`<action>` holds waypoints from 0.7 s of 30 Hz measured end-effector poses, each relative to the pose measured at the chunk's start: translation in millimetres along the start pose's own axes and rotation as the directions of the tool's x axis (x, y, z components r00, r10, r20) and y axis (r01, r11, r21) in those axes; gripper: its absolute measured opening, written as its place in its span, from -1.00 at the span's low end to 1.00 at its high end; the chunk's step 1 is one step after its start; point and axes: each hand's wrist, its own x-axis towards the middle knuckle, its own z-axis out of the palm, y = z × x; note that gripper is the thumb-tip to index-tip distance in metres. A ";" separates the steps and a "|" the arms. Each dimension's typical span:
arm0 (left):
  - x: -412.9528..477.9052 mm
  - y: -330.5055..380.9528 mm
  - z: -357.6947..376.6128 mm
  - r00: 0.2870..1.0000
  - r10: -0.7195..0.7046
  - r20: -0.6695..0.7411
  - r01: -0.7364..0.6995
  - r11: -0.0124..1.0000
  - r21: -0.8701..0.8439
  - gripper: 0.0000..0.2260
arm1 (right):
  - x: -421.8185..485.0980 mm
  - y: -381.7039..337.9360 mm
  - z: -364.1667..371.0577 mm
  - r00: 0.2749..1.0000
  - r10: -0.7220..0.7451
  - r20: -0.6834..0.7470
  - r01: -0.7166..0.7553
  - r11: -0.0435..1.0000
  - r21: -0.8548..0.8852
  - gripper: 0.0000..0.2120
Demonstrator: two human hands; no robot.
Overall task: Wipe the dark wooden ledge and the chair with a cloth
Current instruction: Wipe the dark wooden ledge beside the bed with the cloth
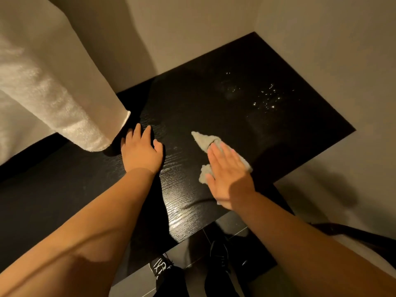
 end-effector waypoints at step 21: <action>-42.2 26.0 6.4 0.998 -0.032 0.062 0.034 0.999 -0.024 -0.40 | -14.0 90.8 -3.1 0.995 0.088 0.041 -0.087 0.996 -0.028 -0.26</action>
